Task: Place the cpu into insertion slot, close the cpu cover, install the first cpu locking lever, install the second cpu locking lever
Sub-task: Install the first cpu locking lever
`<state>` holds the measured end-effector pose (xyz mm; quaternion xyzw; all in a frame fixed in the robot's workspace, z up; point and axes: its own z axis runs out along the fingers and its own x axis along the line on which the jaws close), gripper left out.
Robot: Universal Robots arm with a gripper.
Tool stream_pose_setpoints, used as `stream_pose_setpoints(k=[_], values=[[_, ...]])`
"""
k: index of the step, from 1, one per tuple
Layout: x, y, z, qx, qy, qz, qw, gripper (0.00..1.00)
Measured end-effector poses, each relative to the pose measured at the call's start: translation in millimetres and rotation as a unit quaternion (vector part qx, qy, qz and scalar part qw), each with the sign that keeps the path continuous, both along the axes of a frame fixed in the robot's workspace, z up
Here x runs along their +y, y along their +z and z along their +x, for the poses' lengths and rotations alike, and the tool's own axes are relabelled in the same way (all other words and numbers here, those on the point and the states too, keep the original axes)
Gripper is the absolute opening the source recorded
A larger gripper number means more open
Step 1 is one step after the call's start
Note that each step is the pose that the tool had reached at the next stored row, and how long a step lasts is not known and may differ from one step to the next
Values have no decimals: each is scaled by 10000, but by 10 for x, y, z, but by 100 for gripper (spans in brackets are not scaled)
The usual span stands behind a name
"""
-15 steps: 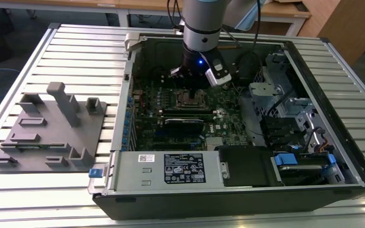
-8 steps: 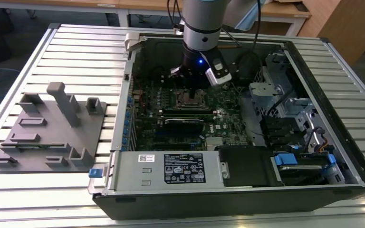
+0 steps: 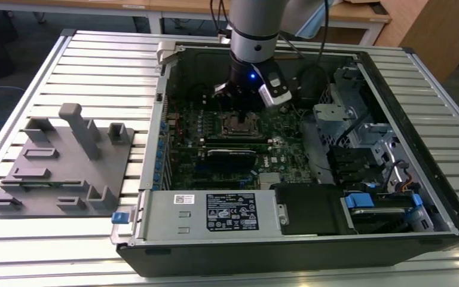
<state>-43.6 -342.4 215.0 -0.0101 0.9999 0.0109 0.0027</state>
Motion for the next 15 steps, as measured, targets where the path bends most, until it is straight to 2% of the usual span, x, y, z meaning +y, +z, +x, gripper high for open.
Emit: stream_pose_setpoints(k=[6, 15], values=[[0, 58, 0, 0, 0, 0, 10000, 10], [0, 71, 0, 2, 0, -3, 10000, 10]])
